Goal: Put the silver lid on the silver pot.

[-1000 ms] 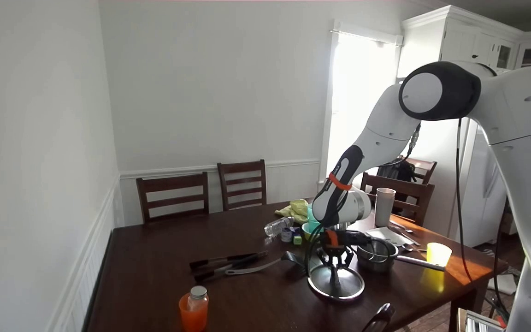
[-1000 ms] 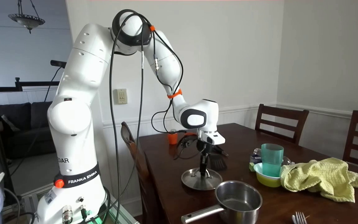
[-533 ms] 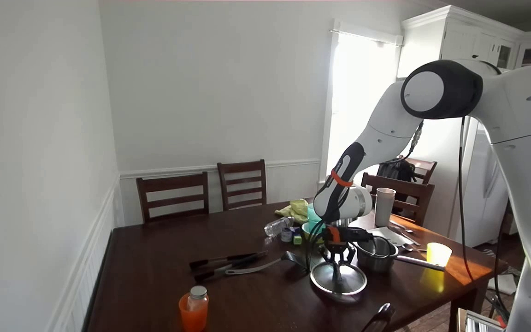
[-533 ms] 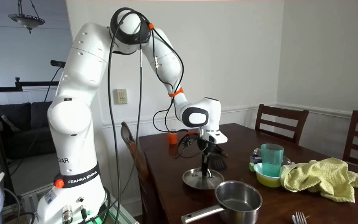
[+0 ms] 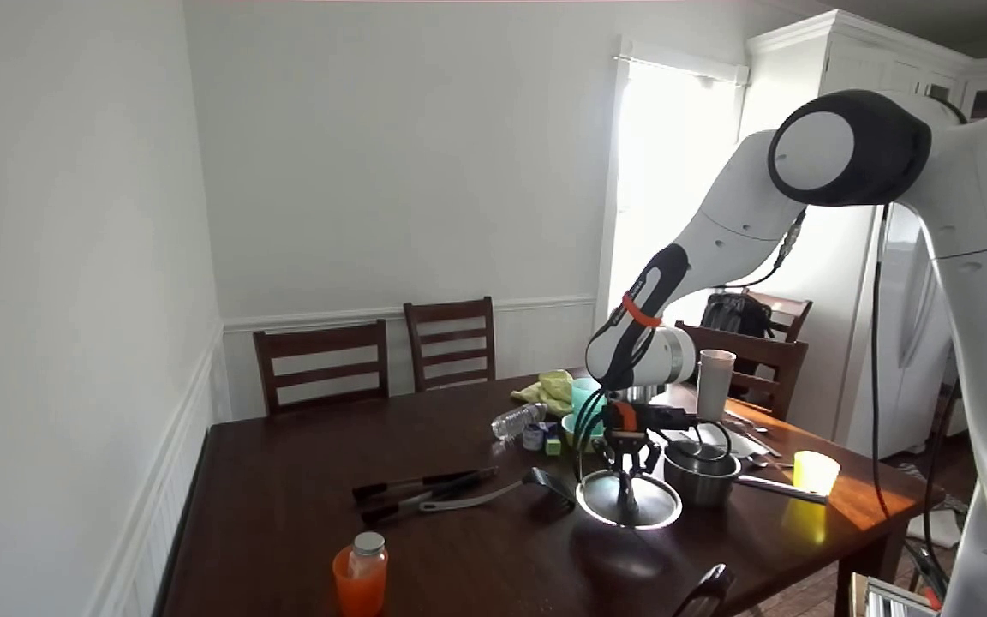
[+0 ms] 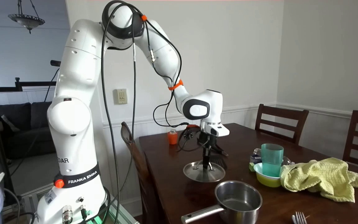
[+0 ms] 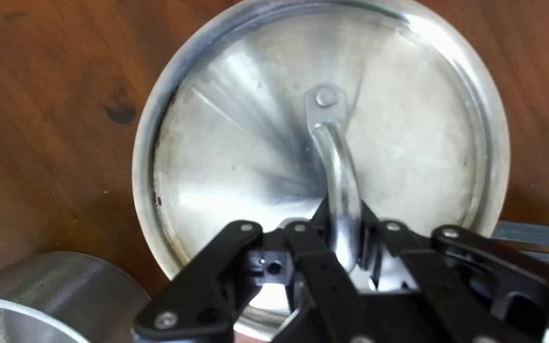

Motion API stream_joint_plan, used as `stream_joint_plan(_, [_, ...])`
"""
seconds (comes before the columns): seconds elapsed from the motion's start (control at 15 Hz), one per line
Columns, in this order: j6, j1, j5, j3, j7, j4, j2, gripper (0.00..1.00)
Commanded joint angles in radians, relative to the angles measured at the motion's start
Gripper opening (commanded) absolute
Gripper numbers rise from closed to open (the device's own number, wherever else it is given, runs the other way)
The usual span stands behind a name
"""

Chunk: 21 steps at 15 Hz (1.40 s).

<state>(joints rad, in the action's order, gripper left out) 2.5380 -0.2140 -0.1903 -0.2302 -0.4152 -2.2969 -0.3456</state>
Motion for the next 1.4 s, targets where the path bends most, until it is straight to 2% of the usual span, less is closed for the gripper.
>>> stream_joint_plan(0.0, [-0.055, -0.014, -0.014, -0.019, 0.048, -0.032, 0.098, 0.02])
stream_joint_plan(0.47, [-0.077, -0.063, -0.011, -0.084, 0.081, -0.015, 0.17, 0.02])
stream_joint_plan(0.93, [-0.093, -0.146, -0.042, -0.124, 0.148, 0.005, 0.141, 0.02])
stream_joint_plan(1.0, [-0.109, -0.148, -0.044, -0.129, 0.119, 0.004, 0.135, 0.02])
stream_joint_plan(1.07, [-0.076, -0.132, -0.005, -0.128, 0.11, -0.002, 0.137, 0.08])
stream_joint_plan(1.33, [-0.089, -0.141, -0.013, -0.133, 0.11, -0.002, 0.13, 0.08])
